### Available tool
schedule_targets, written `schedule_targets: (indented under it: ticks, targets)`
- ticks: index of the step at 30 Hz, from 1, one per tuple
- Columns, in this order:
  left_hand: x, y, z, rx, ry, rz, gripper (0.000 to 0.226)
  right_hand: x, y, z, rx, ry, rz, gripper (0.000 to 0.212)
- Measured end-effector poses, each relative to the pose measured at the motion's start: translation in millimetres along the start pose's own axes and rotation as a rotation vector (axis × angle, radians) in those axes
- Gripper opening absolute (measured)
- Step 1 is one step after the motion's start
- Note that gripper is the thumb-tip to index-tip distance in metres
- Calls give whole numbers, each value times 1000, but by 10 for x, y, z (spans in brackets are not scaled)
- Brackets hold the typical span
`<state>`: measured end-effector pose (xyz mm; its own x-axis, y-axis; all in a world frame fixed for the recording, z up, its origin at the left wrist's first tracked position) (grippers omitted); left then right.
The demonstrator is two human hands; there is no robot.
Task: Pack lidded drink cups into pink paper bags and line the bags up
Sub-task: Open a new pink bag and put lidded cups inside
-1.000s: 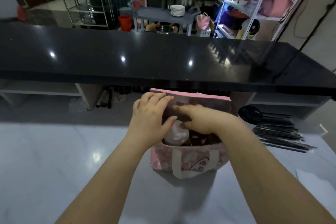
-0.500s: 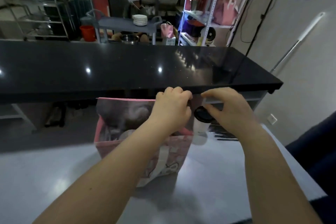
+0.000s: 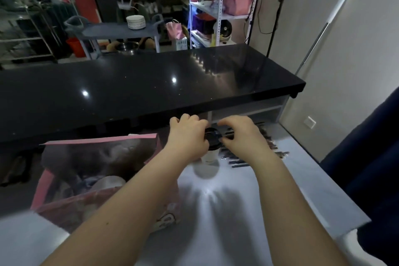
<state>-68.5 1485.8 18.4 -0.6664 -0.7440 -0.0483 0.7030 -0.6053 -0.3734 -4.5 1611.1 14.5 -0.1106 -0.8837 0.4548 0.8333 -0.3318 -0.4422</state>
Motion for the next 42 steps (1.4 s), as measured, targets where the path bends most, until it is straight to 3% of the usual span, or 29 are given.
schedule_targets:
  ticks: [5,10,15,24,32,38,42]
  targets:
    - [186,-120,-227,29,-67,-7,38,-210,-190,-791,305,167,-7,68]
    - [254,-187,-280,20,-87,14,42,-207,-227,-1318,352,178,31,76]
    - [273,-206,-301,57,-81,41,43,-232,-140,-1407,377,187,97,64]
    - [252,-262,256,-64,-35,73,46,108,-143,-353,109,113,193,74]
    - [767,133,1128,-185,22,108,39,1048,-159,641,-209,-105,281,66]
    - [1297,774,1327,-224,80,179,41,1755,24,589,-183,-164,403,70]
    - [1674,1188,1381,-344,233,213,34,2129,140,414,-159,-245,445,74]
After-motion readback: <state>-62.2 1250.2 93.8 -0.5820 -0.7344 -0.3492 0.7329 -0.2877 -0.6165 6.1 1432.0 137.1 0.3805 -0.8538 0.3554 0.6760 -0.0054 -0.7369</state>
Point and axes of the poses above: each hand's wrist, its own y-axis away from the middle knuckle, its own z-axis out of the back of the hand, x = y × z, the point moved 6 cm from there along -y, towards the middle knuckle, and after that the axes turned 15 degrees about -x, right-handed, at the moved point
